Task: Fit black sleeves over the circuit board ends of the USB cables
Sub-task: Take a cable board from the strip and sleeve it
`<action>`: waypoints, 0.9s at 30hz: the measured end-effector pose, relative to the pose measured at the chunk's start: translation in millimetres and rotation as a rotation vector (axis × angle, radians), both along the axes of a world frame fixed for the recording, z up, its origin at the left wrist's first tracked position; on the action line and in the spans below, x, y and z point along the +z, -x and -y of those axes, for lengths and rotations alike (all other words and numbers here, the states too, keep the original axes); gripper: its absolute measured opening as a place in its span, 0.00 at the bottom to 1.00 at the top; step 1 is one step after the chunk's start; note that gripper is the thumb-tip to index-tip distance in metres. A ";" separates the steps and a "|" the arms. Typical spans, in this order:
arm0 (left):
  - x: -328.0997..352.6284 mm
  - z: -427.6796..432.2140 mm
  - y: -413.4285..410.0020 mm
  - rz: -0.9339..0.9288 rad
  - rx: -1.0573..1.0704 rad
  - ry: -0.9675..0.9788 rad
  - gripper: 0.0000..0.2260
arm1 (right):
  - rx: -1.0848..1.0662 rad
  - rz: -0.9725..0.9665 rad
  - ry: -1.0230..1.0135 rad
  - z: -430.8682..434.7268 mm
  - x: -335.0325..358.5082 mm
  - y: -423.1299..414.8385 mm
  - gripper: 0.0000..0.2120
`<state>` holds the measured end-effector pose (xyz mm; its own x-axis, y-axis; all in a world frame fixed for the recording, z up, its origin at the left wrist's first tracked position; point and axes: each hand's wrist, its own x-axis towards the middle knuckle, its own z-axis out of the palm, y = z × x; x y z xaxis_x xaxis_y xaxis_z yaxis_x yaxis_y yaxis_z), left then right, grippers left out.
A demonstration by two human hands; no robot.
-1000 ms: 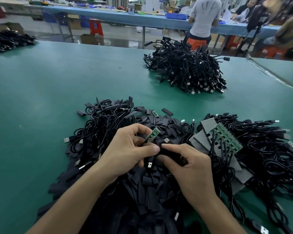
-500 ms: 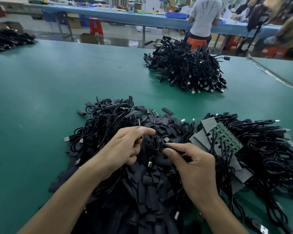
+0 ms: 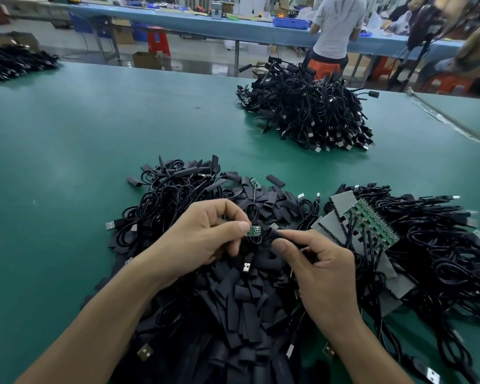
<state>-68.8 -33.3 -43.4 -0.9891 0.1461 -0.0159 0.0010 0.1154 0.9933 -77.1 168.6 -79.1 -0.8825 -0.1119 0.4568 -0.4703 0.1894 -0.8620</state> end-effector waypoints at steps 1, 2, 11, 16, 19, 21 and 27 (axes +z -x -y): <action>1.0 -0.4 -0.2 -0.003 0.013 -0.017 0.12 | 0.005 0.000 -0.002 0.0 -0.1 -0.1 0.07; 1.4 -0.6 -0.4 -0.005 0.019 -0.031 0.13 | 0.010 0.000 -0.005 0.1 -0.2 -0.1 0.07; 1.3 -4.5 -2.0 0.014 -0.002 -0.035 0.10 | 0.068 0.009 -0.062 -0.2 -1.6 0.2 0.09; 0.7 -3.0 -0.8 0.025 0.014 -0.015 0.09 | 0.102 0.021 -0.078 -0.5 -1.4 1.2 0.10; -0.5 -1.7 -0.2 0.033 0.026 -0.014 0.09 | 0.121 0.025 -0.086 -1.1 -1.8 1.3 0.10; -1.0 -0.6 0.0 0.035 0.026 -0.011 0.09 | 0.121 0.030 -0.077 -1.4 -2.4 1.4 0.10; -2.0 0.7 1.4 0.053 0.037 -0.018 0.09 | 0.102 0.039 -0.069 -2.5 -2.1 2.0 0.10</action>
